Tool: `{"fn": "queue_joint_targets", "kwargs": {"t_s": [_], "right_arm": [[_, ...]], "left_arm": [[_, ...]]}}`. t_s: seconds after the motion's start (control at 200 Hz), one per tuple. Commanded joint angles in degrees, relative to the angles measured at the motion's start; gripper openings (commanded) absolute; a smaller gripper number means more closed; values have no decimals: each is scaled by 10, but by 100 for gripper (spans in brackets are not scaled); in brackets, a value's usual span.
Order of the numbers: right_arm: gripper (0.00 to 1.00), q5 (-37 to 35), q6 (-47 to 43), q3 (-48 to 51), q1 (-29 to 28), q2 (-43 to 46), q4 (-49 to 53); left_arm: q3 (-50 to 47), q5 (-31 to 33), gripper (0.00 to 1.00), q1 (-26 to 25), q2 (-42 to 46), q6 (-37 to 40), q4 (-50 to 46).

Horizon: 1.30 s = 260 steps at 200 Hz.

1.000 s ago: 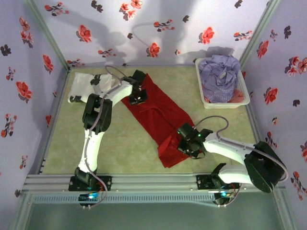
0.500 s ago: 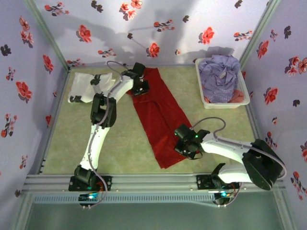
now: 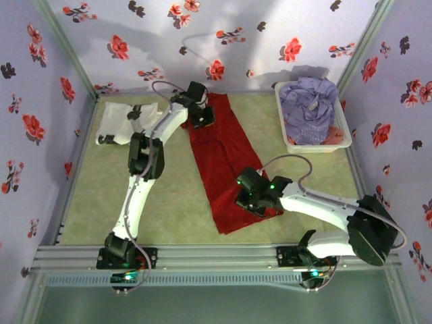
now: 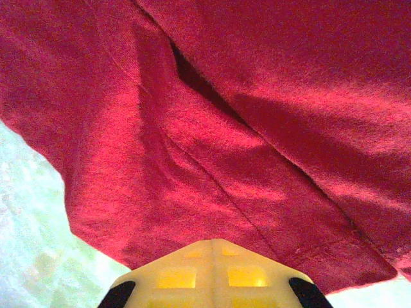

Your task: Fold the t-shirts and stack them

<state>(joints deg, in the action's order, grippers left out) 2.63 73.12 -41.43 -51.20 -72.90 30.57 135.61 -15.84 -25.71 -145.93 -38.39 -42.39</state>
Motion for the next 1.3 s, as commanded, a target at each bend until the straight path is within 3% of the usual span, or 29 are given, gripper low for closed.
{"fn": "queue_joint_targets", "kwargs": {"t_s": [0.0,0.22,0.575,0.725,0.935,1.295], "right_arm": [[3,-25,-13,5,16,-1,26],[2,-2,-40,2,45,-40,8],[0,27,-41,14,45,-102,-27],[0,18,-18,3,4,-131,-33],[0,37,-13,-66,-48,-224,-58],[0,66,-22,-207,-102,-325,-47]], "left_arm": [[-48,29,0,-5,76,17,-17],[-221,61,0,-19,137,-7,66],[-302,73,0,-14,110,-33,111],[-347,87,0,-2,116,-28,150],[-328,71,0,13,110,10,130],[-165,-21,0,7,25,90,-4]]}}
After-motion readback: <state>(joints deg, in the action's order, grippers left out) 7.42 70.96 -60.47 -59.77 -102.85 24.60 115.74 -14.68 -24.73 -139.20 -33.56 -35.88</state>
